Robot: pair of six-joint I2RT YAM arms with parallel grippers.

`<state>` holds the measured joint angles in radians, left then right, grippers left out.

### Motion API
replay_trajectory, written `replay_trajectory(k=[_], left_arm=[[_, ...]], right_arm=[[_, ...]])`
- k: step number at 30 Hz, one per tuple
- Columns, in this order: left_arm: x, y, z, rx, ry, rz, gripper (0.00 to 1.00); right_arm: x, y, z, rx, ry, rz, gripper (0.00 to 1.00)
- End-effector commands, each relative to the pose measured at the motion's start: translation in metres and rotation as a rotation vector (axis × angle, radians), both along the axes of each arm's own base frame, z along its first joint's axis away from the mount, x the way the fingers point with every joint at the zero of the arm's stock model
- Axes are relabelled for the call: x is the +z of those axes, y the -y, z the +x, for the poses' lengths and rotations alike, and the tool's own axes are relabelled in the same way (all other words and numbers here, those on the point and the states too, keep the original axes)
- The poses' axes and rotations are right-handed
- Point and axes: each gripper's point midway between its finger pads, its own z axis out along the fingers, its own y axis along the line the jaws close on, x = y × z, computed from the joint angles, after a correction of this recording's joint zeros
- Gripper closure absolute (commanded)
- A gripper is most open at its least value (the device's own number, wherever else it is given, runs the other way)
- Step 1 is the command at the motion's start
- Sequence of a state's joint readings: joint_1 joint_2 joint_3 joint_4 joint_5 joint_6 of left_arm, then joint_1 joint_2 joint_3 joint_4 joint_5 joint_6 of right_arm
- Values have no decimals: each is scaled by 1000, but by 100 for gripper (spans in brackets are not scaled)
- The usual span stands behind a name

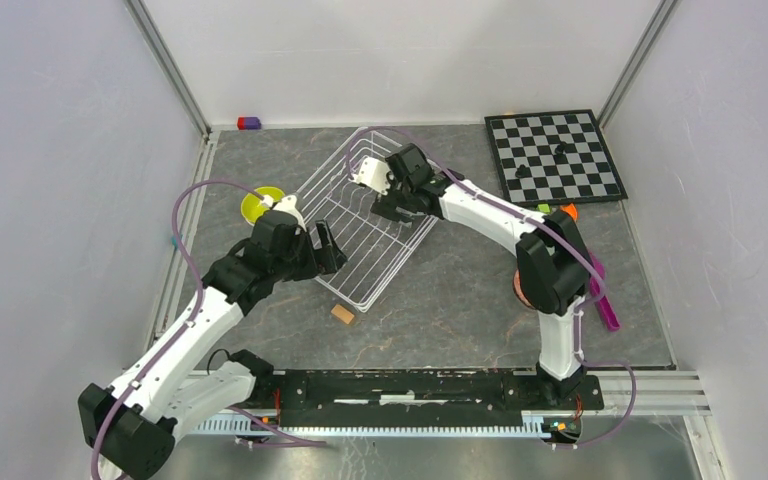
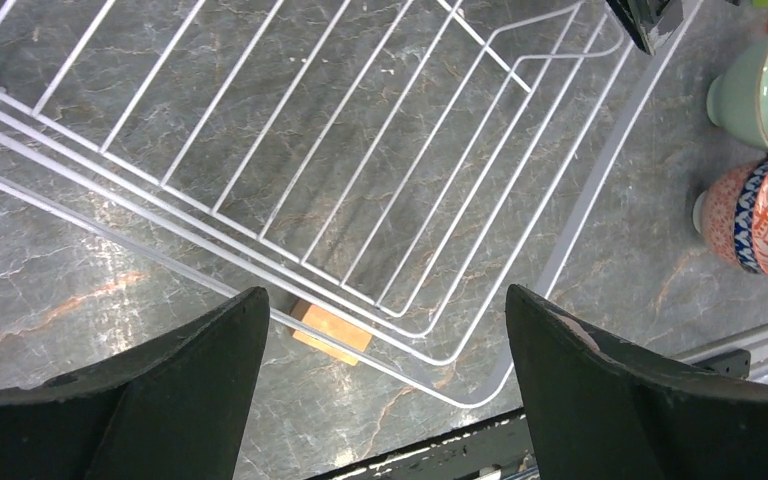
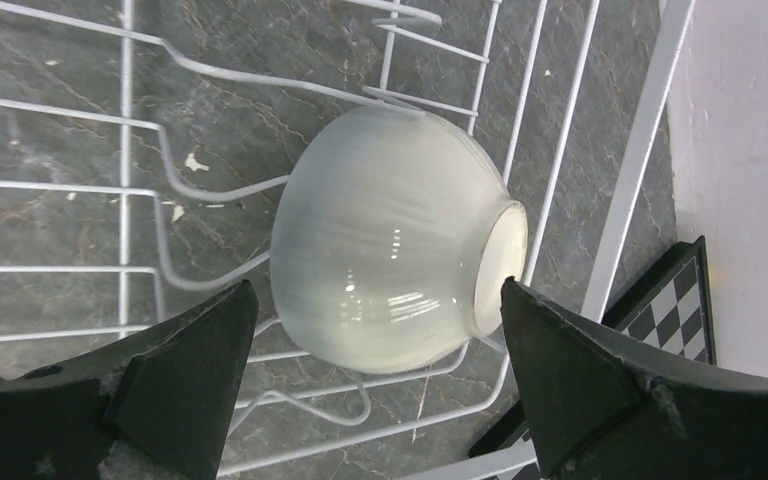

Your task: Unload the bowls from the dish rack

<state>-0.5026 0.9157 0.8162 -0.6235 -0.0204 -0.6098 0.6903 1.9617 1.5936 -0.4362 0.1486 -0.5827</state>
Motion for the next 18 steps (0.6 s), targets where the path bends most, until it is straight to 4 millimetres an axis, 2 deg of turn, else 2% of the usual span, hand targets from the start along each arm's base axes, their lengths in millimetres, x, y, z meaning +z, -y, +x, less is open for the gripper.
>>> replay_trajectory(k=[1,10,11,13,15,18], left_arm=[[-5,-8,7,63,-17,-15,6],[-13,-12,14,82,-31,-19,6],[-15,-12,15,84,-33,-17,6],[-14,-9,14,69,-41,-33,6],[-14,-9,15,70,-38,-36,6],[-12,-8,16,66,-36,-41,6]], right_arm=[[2,1,18,-27,51,-63,2],[-21,13,21,-43,31,-164,3],[-21,15,21,-48,32,-177,5],[-20,19,22,-62,41,-196,23],[-12,21,24,-86,68,-182,35],[10,19,23,-102,113,-112,48]])
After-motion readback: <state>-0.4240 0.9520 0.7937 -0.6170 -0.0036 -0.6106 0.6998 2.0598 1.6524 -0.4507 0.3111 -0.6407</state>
